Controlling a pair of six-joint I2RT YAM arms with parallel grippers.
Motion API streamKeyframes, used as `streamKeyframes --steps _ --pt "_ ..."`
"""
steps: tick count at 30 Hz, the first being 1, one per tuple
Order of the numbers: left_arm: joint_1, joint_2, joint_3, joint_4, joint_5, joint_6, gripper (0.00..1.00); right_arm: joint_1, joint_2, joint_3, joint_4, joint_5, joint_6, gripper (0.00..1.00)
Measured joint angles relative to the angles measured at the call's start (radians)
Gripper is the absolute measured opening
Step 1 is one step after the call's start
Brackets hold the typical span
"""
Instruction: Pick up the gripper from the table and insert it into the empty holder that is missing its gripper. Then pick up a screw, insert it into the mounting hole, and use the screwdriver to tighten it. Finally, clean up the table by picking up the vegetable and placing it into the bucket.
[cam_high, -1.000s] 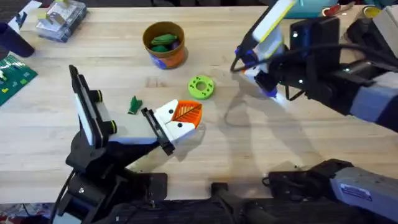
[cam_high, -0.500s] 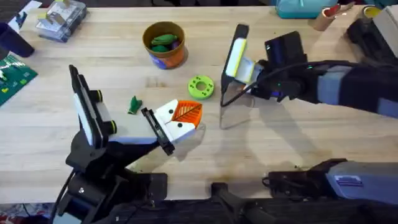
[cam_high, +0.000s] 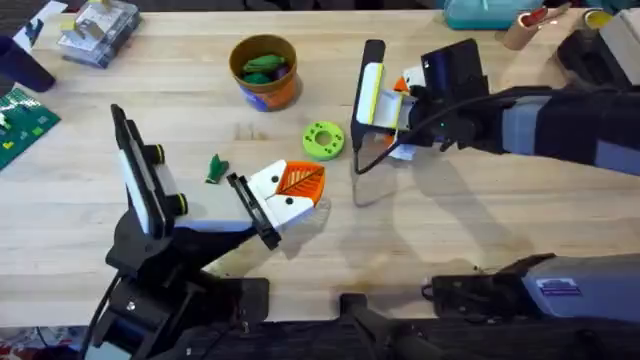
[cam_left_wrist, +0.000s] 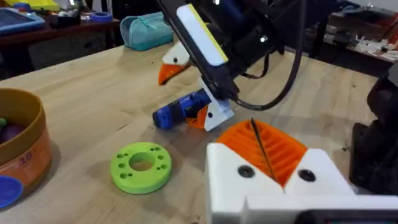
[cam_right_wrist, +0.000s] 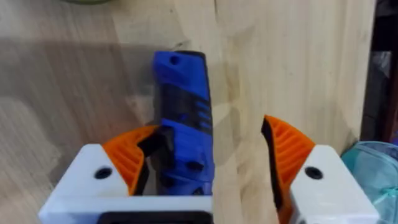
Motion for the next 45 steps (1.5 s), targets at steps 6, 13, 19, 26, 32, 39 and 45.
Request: streamKeyframes --steps 6,13,19,26,32,39,45 --pt "0.000 0.000 0.000 0.000 0.000 0.000 0.021 0.045 0.000 0.005 -0.009 0.053 -0.069 0.991" --pt "0.000 0.000 0.000 0.000 0.000 0.000 0.021 0.116 -0.054 0.003 -0.097 0.010 -0.073 0.992" --pt "0.000 0.000 0.000 0.000 0.000 0.000 0.021 0.140 -0.207 -0.042 -0.299 -0.123 -0.035 0.992" --pt "0.000 0.000 0.000 0.000 0.000 0.000 0.021 0.140 -0.501 -0.052 -0.382 -0.188 0.115 0.992" --pt "0.000 0.000 0.000 0.000 0.000 0.000 0.021 0.140 -0.767 -0.052 -0.391 -0.244 0.319 0.992" --pt "0.000 0.000 0.000 0.000 0.000 0.000 0.021 0.140 -0.956 -0.052 -0.472 -0.266 0.511 0.992" --pt "0.000 0.000 0.000 0.000 -0.001 0.000 0.021 0.138 -0.984 -0.052 -0.486 -0.271 0.725 0.992"
